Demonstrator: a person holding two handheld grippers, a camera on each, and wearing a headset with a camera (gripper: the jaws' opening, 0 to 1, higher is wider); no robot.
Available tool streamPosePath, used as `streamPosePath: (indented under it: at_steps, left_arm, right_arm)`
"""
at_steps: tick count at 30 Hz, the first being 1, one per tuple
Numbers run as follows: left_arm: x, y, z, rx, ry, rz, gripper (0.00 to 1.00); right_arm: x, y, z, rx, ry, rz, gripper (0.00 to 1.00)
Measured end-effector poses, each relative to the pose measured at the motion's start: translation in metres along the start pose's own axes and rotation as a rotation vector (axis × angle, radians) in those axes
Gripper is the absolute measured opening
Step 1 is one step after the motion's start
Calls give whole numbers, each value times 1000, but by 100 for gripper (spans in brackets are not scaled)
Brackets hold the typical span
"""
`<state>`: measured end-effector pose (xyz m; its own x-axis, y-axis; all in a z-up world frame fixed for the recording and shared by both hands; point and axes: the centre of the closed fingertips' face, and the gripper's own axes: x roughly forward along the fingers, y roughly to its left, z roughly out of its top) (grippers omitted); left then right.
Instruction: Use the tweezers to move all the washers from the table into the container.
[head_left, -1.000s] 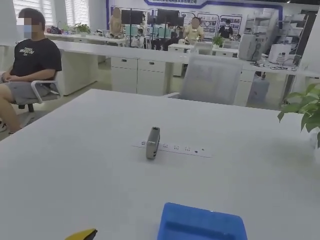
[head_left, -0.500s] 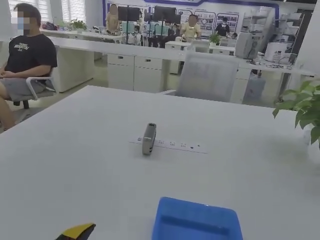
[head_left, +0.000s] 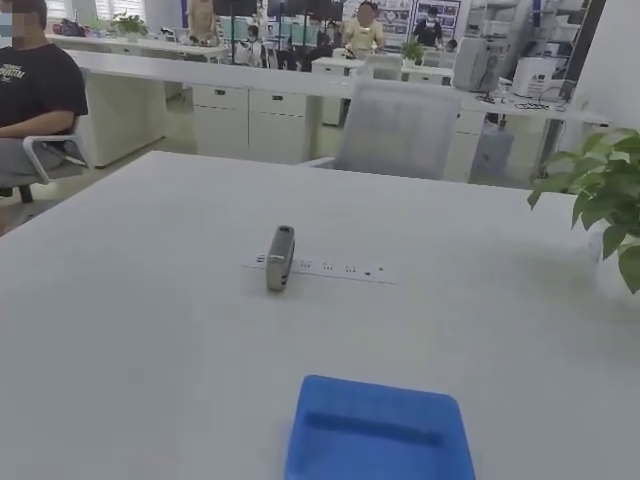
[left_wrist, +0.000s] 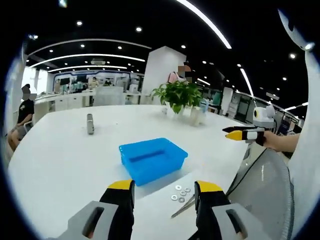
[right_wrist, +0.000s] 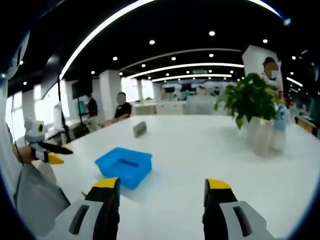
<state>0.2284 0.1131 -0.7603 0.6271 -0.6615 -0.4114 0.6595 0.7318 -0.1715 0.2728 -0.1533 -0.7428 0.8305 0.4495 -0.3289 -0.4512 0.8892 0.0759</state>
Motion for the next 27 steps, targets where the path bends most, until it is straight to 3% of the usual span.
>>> streamPosePath:
  at_steps: [6,12,20,23,27]
  left_arm:
    - [18,-16,-25,103,188,-178,35]
    - [32,-20,-58,213,357,-279,25]
    - [41,-20,-81,280,446,-331,15]
    - [43,-17,-90,332,480,-339,14]
    - [46,-17,-97,355,494,-347,11]
  right_arm:
    - [-1,-2,-1,-27,12,-9,62]
    - [-4,-4,2,-21,1,-27,61]
    - [-5,-4,2,-22,6,-43,59]
    - [-5,-4,2,-21,10,-43,59]
    - [-5,-3,1,-21,18,-42,58]
